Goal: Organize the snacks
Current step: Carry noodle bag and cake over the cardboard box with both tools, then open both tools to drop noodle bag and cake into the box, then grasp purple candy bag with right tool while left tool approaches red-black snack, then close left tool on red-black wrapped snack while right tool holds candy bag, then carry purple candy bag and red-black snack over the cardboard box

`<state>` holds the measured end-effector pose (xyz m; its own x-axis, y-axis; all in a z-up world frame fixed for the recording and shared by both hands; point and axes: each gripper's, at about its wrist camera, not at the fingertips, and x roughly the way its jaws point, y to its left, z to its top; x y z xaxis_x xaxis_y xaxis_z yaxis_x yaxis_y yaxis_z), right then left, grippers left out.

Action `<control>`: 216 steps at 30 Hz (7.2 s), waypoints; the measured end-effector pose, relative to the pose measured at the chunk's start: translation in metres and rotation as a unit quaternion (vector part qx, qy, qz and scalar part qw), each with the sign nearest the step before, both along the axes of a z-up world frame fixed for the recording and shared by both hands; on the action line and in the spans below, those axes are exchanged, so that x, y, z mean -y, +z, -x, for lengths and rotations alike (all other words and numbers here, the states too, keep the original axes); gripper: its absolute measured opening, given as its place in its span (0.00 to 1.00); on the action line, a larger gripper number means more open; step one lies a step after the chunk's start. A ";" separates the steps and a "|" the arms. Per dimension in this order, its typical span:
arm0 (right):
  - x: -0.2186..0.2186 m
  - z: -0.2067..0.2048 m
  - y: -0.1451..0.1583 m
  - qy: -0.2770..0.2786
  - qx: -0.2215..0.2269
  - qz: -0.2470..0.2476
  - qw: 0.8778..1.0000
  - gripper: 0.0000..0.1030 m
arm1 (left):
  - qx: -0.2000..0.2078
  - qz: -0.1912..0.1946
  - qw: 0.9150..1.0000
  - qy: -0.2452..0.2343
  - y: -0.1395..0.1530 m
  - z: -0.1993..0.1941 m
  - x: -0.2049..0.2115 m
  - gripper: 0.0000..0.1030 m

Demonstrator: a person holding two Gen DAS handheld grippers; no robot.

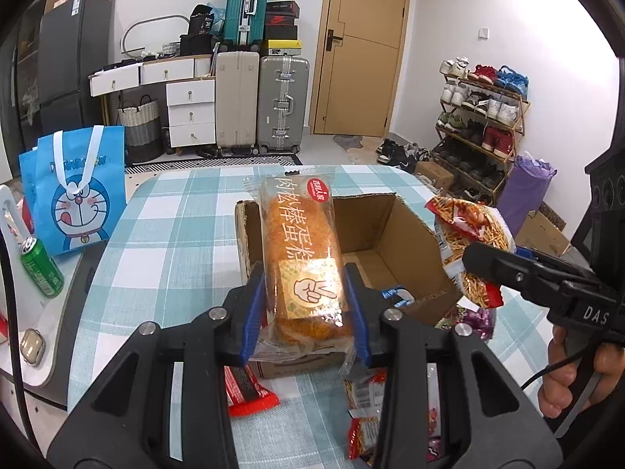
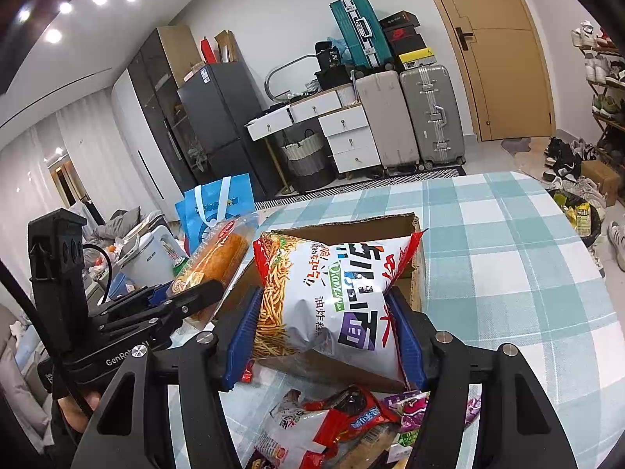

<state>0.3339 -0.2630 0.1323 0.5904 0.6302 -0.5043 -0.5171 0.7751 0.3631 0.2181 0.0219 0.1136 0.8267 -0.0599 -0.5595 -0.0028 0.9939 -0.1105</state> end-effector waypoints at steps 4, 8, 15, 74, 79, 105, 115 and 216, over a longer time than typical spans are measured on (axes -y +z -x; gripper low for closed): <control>-0.009 -0.009 -0.003 0.001 -0.003 0.006 1.000 0.62 | -0.006 -0.005 1.000 -0.004 -0.006 -0.011 0.003 0.34; -0.017 -0.016 -0.008 0.003 -0.010 0.014 1.000 0.62 | -0.011 -0.014 1.000 -0.004 -0.015 -0.022 0.007 0.34; -0.027 -0.029 -0.019 -0.001 -0.022 0.026 0.999 0.62 | -0.022 -0.018 1.000 -0.003 -0.031 -0.043 0.008 0.34; 0.058 0.000 -0.078 -0.073 -0.092 0.121 0.986 0.99 | -0.117 -0.005 0.990 0.080 -0.109 0.013 -0.068 0.99; 0.055 -0.008 -0.096 -0.071 -0.117 0.126 0.983 0.99 | -0.133 0.018 0.987 0.084 -0.123 0.005 -0.079 0.99; 0.045 -0.012 -0.115 -0.058 -0.118 0.159 0.979 0.82 | -0.154 -0.011 0.983 0.101 -0.141 -0.009 -0.082 0.99; 0.041 -0.011 -0.119 -0.045 -0.117 0.163 0.979 0.65 | -0.162 -0.017 0.982 0.098 -0.144 -0.015 -0.077 0.99; -0.013 -0.009 -0.020 0.005 0.001 0.042 0.999 0.47 | -0.029 -0.001 1.000 0.005 -0.029 -0.032 0.006 0.41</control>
<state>0.3433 -0.2498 0.1120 0.5855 0.5906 -0.5554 -0.5249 0.7982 0.2955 0.2503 0.0156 0.0842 0.7936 -0.0517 -0.6063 -0.0184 0.9939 -0.1088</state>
